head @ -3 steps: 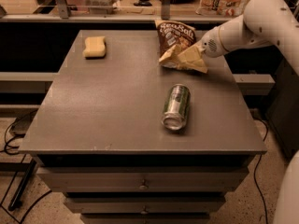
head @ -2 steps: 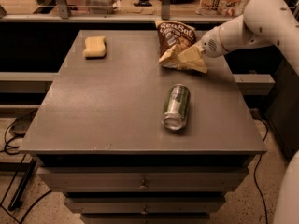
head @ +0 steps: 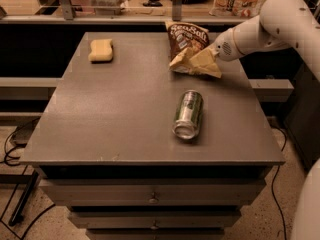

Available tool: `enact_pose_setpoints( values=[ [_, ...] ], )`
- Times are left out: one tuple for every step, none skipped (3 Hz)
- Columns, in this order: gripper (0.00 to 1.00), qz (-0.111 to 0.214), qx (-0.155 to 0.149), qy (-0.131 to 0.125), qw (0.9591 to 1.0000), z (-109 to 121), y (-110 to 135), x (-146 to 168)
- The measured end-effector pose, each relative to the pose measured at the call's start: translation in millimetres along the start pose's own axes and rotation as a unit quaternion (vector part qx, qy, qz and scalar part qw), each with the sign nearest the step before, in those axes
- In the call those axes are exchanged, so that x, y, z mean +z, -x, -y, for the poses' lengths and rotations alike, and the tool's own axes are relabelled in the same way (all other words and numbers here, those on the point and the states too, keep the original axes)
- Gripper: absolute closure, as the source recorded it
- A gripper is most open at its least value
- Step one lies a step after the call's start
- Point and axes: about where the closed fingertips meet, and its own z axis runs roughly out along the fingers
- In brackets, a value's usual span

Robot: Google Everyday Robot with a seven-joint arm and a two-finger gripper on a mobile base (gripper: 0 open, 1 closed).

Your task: Move brown chip bag near sponge

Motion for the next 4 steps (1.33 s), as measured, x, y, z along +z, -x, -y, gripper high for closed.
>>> enact_pose_setpoints(
  values=[
    [0.74,0.016,-0.093,0.07,0.9931,-55,51,32],
    [0.43,0.015,-0.105,0.075,0.9915,-59,53,35],
    [0.2,0.014,-0.108,0.078,0.9909,-61,53,38],
    [0.3,0.024,-0.116,0.112,0.9867,-79,60,57]
  ],
)
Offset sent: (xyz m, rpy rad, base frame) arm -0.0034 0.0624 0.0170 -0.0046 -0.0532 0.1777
